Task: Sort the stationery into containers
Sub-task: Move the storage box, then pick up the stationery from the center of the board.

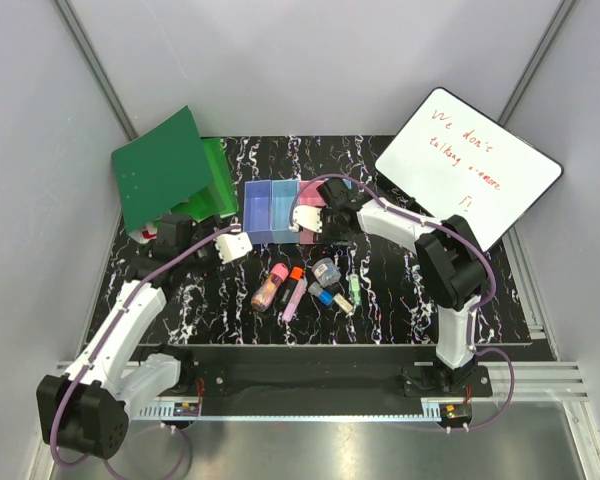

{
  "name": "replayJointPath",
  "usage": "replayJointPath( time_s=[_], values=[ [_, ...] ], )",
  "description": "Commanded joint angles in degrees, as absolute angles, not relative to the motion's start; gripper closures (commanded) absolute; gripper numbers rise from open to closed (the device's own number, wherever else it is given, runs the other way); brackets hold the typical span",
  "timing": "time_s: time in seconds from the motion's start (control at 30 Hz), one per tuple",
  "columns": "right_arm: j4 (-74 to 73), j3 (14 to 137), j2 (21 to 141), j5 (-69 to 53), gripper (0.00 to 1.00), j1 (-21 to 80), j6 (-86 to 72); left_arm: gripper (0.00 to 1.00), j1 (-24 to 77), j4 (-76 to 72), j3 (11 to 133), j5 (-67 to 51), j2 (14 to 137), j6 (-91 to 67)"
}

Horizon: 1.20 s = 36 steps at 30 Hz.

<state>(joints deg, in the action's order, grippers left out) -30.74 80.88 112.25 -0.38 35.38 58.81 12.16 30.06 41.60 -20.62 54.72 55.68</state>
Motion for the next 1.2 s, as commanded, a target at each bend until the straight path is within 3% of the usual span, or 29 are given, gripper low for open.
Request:
replayJointPath(
  time_s=[0.0,0.2,0.53,0.8,1.17],
  values=[
    [-25.32,81.13,109.69,2.81,0.38,35.6,56.78,0.01,12.48,28.48,40.78,-21.27,52.65,55.46],
    [-21.8,80.69,106.53,6.32,0.37,35.6,54.85,0.01,12.48,28.39,40.34,-20.74,51.42,54.67],
    [-27.31,75.41,92.82,0.8,0.15,35.6,48.52,0.01,12.48,29.0,41.31,-21.79,52.38,51.77],
    [-44.02,79.0,91.31,-14.21,0.21,35.6,34.2,0.01,12.57,29.79,43.5,-22.24,54.75,52.47],
    [-49.13,73.49,90.27,-14.95,0.26,35.6,25.93,0.01,12.66,30.94,43.86,-21.09,52.48,54.14]
  ],
)
